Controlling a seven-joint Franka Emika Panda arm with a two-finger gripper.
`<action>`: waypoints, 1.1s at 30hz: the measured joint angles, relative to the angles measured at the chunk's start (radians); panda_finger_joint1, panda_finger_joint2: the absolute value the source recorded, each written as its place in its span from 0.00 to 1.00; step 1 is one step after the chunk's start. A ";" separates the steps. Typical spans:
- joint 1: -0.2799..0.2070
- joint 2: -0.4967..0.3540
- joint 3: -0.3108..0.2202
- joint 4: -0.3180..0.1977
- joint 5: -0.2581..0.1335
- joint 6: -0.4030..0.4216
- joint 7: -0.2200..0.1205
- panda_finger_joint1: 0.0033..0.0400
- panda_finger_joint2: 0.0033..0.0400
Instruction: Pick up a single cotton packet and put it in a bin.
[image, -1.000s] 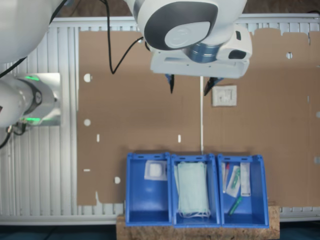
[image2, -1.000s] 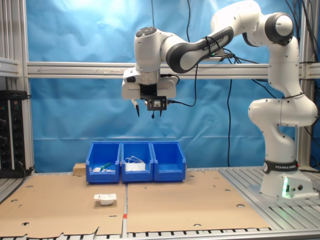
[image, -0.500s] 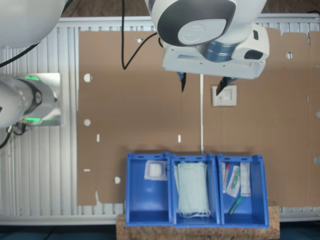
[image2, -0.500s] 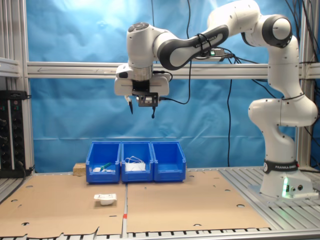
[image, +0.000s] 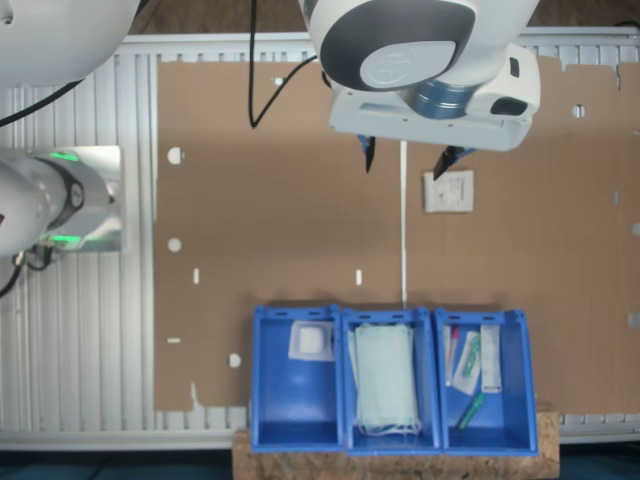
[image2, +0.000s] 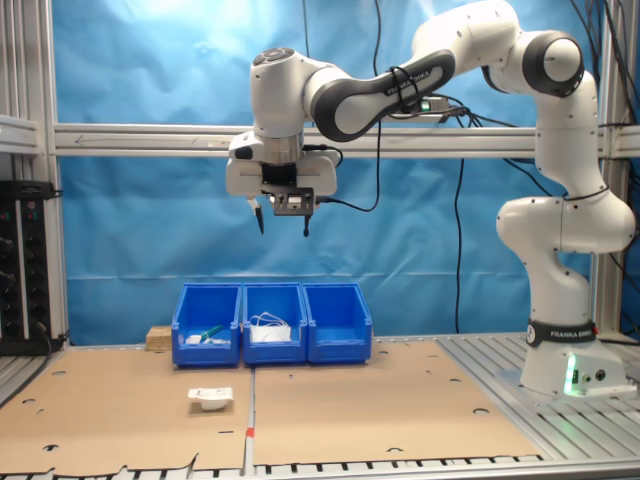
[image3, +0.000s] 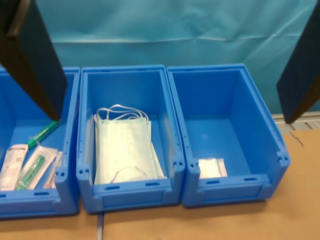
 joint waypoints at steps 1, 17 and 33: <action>0.000 0.000 0.000 0.000 0.006 0.002 0.000 1.00 1.00; -0.182 0.004 0.204 -0.001 0.101 0.042 -0.032 1.00 1.00; -0.515 0.044 0.528 0.000 0.127 0.099 -0.061 1.00 1.00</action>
